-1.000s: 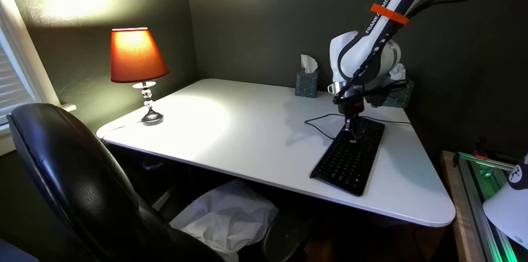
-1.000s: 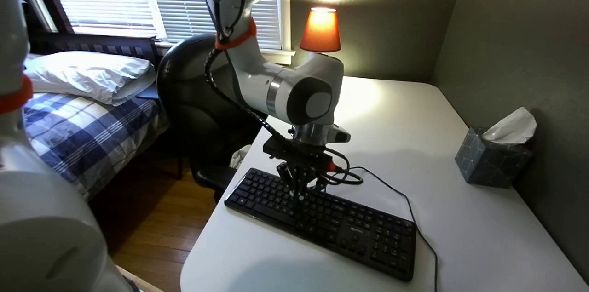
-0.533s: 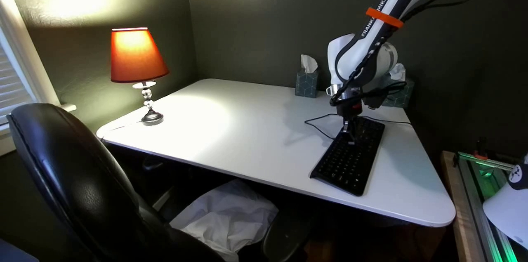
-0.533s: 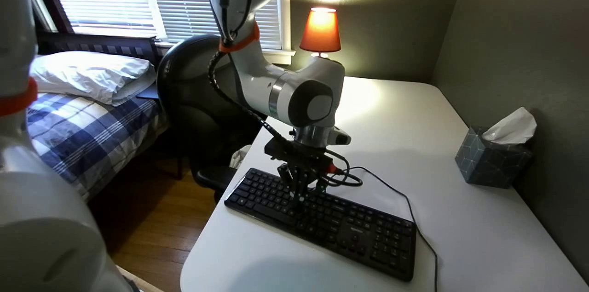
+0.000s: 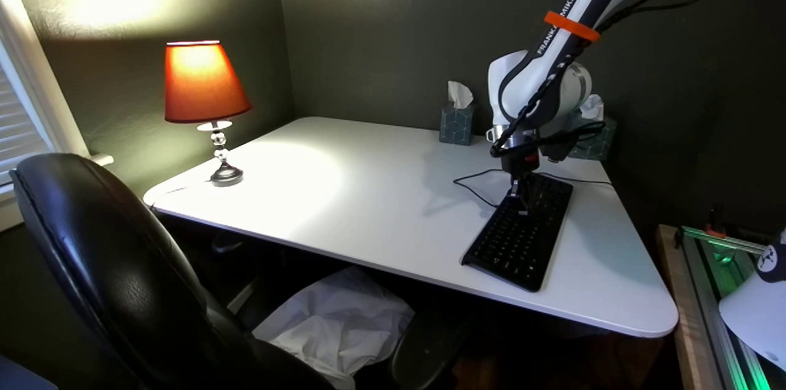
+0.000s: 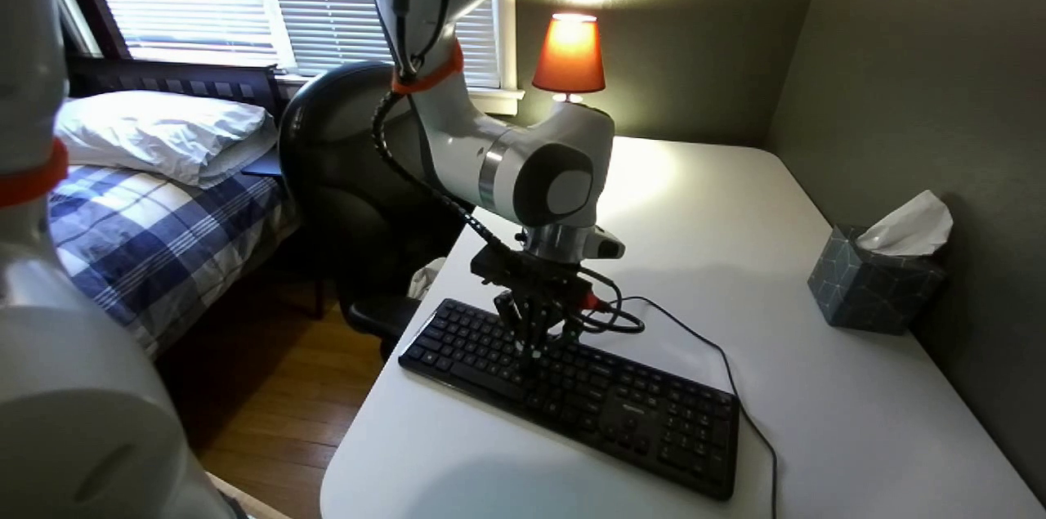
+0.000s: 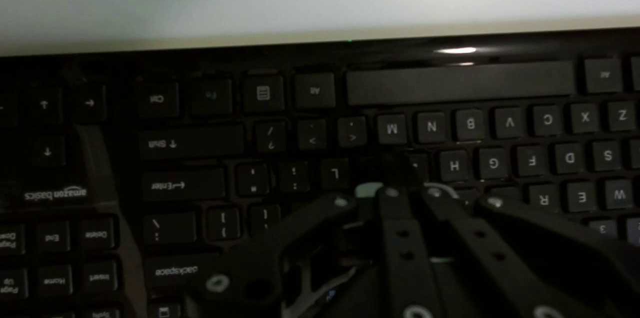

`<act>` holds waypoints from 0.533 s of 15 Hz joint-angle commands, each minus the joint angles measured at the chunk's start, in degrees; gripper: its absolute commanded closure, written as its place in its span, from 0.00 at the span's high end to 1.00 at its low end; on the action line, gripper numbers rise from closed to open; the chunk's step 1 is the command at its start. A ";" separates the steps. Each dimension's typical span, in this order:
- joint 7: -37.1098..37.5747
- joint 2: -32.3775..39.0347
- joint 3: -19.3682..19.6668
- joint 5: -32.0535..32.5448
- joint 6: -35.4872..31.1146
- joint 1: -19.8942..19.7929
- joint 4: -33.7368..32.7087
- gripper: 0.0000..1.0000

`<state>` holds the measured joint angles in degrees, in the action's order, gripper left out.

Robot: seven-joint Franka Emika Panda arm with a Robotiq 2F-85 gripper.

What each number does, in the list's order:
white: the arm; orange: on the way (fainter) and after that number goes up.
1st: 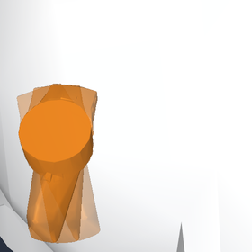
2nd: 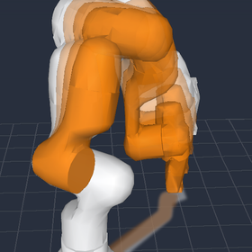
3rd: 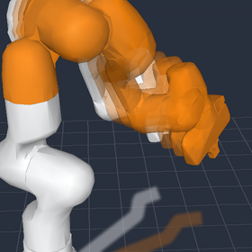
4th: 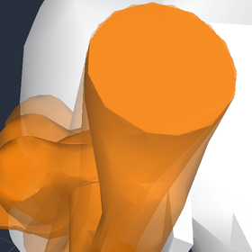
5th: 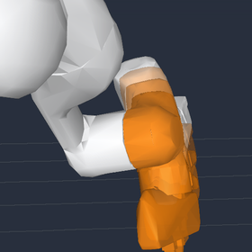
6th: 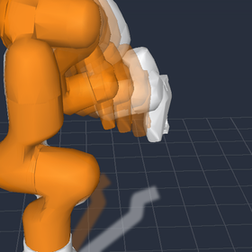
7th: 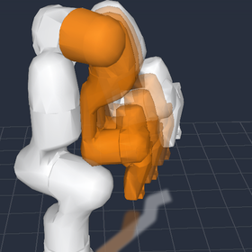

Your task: Press a button at the center of the keyboard

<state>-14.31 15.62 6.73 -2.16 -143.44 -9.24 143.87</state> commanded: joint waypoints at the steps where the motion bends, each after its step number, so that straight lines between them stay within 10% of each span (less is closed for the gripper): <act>1: 0.12 2.31 -0.72 -1.28 1.23 -1.01 -1.87 0.00; 8: -0.02 2.61 -0.50 -1.84 2.42 -1.44 -2.46 0.00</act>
<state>-14.31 16.26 6.71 -2.95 -141.61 -9.54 142.65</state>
